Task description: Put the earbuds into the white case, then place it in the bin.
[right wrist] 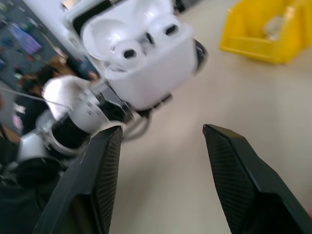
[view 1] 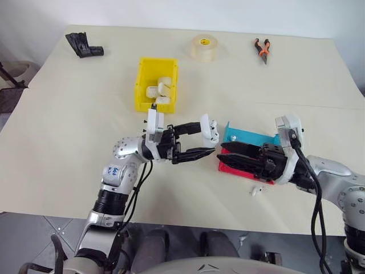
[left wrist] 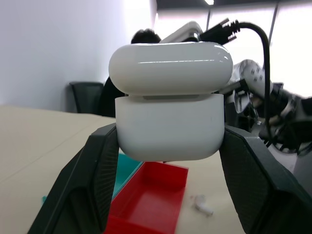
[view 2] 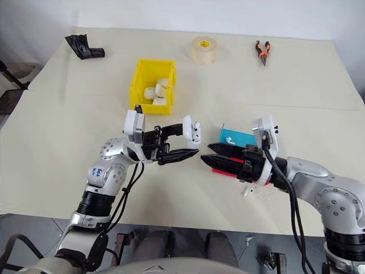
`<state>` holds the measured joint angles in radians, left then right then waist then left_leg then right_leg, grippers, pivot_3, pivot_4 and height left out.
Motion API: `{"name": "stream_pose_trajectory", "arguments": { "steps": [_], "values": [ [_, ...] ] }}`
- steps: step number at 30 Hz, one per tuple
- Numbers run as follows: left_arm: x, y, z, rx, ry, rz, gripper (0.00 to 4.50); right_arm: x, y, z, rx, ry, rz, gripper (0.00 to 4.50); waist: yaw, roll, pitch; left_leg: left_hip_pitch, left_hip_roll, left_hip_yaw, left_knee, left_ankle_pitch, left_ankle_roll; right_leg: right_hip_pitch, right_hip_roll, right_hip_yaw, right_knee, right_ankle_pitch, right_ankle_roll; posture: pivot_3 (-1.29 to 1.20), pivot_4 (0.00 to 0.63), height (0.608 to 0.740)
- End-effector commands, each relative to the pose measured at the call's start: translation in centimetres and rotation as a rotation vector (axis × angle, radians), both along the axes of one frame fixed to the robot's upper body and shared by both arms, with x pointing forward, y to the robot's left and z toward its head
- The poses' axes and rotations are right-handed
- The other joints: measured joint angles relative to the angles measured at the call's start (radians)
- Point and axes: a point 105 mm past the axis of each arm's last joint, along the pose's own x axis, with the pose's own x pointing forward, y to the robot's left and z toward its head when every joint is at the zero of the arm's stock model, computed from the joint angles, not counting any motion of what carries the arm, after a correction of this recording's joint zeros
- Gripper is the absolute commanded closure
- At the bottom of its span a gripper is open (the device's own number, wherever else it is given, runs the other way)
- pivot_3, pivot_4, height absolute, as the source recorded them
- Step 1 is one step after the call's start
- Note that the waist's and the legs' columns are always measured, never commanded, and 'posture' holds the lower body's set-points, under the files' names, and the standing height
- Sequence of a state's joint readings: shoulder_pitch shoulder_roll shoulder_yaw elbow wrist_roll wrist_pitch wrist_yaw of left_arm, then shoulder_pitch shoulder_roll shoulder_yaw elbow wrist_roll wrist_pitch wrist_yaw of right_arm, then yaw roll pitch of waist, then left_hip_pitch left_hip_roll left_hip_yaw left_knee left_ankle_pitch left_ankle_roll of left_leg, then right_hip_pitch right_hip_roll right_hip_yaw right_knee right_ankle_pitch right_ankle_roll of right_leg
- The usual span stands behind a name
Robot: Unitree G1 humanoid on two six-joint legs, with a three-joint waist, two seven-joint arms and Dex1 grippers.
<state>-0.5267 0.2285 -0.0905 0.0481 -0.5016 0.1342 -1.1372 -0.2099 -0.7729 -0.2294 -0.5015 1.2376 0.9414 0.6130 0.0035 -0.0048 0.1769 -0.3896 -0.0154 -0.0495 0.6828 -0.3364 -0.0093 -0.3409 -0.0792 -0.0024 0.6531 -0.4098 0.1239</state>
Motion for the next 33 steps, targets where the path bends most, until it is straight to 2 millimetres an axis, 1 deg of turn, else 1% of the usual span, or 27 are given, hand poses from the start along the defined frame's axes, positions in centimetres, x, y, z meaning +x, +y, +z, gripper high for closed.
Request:
{"name": "stream_pose_trajectory", "arguments": {
  "steps": [1,3,5,6,8,11,13,16,19,22,23,25,27,29,31,33],
  "values": [
    [0.4,-0.1,-0.1,0.126,-0.171,0.044,1.75,-0.3,-1.0,1.0,-0.067,-0.067,0.009,2.71,0.0,0.0,0.0,0.0,0.0,0.0,0.0,0.0,0.0,0.0,0.0,0.0,0.0,0.0,0.0,0.0,0.15,0.74],
    [1.2,-0.1,-0.5,0.207,-0.244,0.093,1.75,-0.5,-0.9,1.3,-0.118,-0.093,0.044,3.38,-0.001,0.0,0.0,0.0,0.0,0.0,0.0,0.0,0.0,0.0,0.001,0.0,0.0,0.0,0.0,0.0,0.15,0.74],
    [2.0,-0.2,-0.4,0.245,-0.283,0.135,1.75,-0.7,-0.5,1.8,-0.139,-0.122,0.074,4.13,-0.001,0.0,0.0,0.0,0.0,0.001,0.0,0.0,0.0,0.0,0.001,-0.001,-0.001,0.0,0.0,0.0,0.15,0.74],
    [2.2,-0.4,-0.2,0.264,-0.297,0.143,1.75,-0.8,0.0,2.4,-0.142,-0.145,0.097,4.45,-0.001,0.0,0.0,0.0,0.0,0.002,0.0,0.0,0.0,0.0,0.001,-0.001,-0.001,0.0,0.0,0.0,0.15,0.74],
    [2.6,-0.6,-0.3,0.298,-0.317,0.157,1.75,-0.9,0.7,3.1,-0.146,-0.171,0.127,4.45,-0.001,-0.001,0.0,0.0,0.0,0.001,0.0,0.0,0.0,0.0,0.0,-0.002,-0.001,0.0,0.0,0.0,0.15,0.74],
    [2.5,-1.2,-0.6,0.339,-0.312,0.13,1.75,-1.1,1.7,4.0,-0.149,-0.206,0.17,4.45,-0.001,-0.001,0.0,0.0,0.0,0.0,0.0,0.0,0.0,0.0,0.0,-0.002,-0.001,0.0,0.0,0.0,0.15,0.74],
    [2.2,-1.5,-0.8,0.362,-0.317,0.113,1.75,-0.7,2.6,4.7,-0.152,-0.235,0.182,4.45,-0.002,-0.001,0.0,0.0,0.0,0.0,0.0,0.0,0.0,-0.001,0.0,-0.002,-0.001,0.0,0.0,0.0,0.15,0.74],
    [1.8,-1.8,-1.2,0.375,-0.3,0.093,1.75,0.4,3.9,4.7,-0.169,-0.238,0.164,4.45,-0.003,-0.001,0.0,-0.001,0.0,0.0,0.0,0.0,0.0,-0.001,-0.001,-0.002,0.0,0.0,0.0,0.0,0.15,0.74],
    [1.7,-1.9,-1.1,0.36,-0.292,0.094,1.75,1.1,4.3,4.1,-0.181,-0.219,0.143,4.45,-0.003,-0.001,0.0,-0.001,0.0,-0.001,0.0,0.0,0.0,-0.002,-0.002,-0.002,0.0,0.0,0.0,0.0,0.15,0.74],
    [1.4,-2.0,-0.2,0.284,-0.273,0.086,1.75,1.4,3.6,2.7,-0.224,-0.191,0.115,4.45,0.005,-0.001,0.0,-0.002,-0.001,-0.002,0.0,0.0,0.0,-0.002,-0.002,-0.002,0.0,0.0,0.0,0.0,0.15,0.74],
    [1.2,-1.9,0.1,0.256,-0.261,0.079,1.75,1.6,2.9,2.5,-0.226,-0.184,0.098,4.45,0.007,-0.001,0.0,-0.002,-0.001,-0.003,0.0,0.0,0.0,-0.002,-0.003,-0.002,0.0,0.0,0.0,0.0,0.15,0.74],
    [0.9,-1.7,0.3,0.233,-0.25,0.071,1.75,1.7,2.1,2.3,-0.223,-0.182,0.079,4.45,0.011,-0.001,0.0,-0.003,-0.002,-0.003,0.0,0.0,0.001,-0.002,-0.003,-0.003,0.0,0.0,0.001,0.0,0.15,0.74],
    [0.5,-1.2,0.5,0.199,-0.238,0.05,1.75,1.9,0.8,1.9,-0.233,-0.159,0.043,4.45,0.012,-0.001,0.0,-0.003,-0.003,-0.003,0.0,0.0,0.001,-0.002,-0.002,-0.003,0.0,0.0,0.001,0.0,0.15,0.74],
    [0.3,-1.1,0.7,0.178,-0.233,0.039,1.75,2.1,0.1,1.6,-0.241,-0.148,0.026,4.45,0.013,-0.001,0.0,-0.003,-0.003,-0.003,0.0,0.0,0.001,-0.002,-0.002,-0.005,0.0,0.0,0.001,0.0,0.15,0.74],
    [0.0,-0.6,0.8,0.157,-0.215,0.019,1.75,2.6,-0.9,1.6,-0.214,-0.139,-0.017,4.45,0.014,-0.001,0.0,-0.003,-0.002,-0.003,0.0,0.0,0.001,-0.002,-0.002,-0.006,0.0,0.0,0.001,0.0,0.15,0.74],
    [-0.1,0.1,1.0,0.112,-0.185,0.016,1.75,2.7,-1.7,1.7,-0.177,-0.166,-0.052,4.45,0.017,-0.001,0.0,-0.003,-0.002,-0.003,0.0,0.0,0.001,-0.001,-0.002,-0.007,0.0,0.0,0.001,0.0,0.15,0.74]
  ]
}}
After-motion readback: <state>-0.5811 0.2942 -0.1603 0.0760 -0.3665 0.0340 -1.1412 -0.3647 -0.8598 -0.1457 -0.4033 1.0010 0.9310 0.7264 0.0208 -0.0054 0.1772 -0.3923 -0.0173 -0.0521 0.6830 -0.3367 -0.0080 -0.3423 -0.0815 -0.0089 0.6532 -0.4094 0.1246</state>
